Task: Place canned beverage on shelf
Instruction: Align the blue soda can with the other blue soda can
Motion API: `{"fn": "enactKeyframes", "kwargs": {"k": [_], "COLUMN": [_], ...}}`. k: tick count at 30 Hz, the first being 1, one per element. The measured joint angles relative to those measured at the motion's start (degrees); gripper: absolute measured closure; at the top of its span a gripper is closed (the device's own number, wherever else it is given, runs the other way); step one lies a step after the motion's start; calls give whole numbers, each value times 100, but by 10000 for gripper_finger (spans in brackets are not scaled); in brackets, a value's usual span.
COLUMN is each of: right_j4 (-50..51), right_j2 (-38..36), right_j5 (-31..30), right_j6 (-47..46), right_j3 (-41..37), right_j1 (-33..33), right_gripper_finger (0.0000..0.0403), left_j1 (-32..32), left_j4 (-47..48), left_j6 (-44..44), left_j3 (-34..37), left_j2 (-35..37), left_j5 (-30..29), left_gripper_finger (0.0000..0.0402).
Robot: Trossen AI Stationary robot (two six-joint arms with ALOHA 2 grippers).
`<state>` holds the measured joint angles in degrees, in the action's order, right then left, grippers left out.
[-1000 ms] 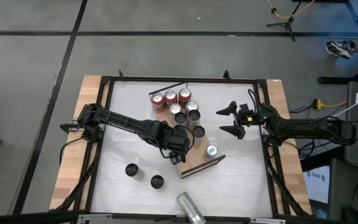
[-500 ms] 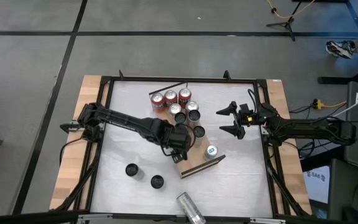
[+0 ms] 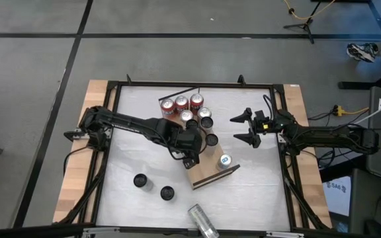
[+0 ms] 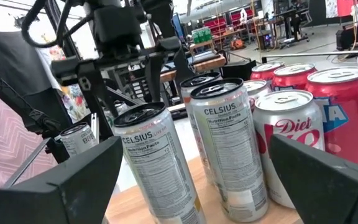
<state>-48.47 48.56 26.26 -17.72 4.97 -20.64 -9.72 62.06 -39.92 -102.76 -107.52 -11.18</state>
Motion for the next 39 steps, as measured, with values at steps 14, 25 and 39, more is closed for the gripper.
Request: {"fn": "enactKeyframes", "kwargs": {"k": [14,25,39], "right_j4": [31,-176,5153], "right_j2": [0,4,482], "right_j5": [-1,119,-1098], "right_j6": [-55,-649,1303], "right_j3": [0,155,3823], "right_j1": [2,32,1483], "right_gripper_finger": [4,4,4], "left_j1": [28,-29,-269], "left_j4": [-100,1023,530], "left_j6": [-37,-9,212], "left_j3": [0,0,1826], "left_j2": [546,1251,2753], "left_j5": [-244,-922,-1471], "left_gripper_finger": [123,123,123]}}
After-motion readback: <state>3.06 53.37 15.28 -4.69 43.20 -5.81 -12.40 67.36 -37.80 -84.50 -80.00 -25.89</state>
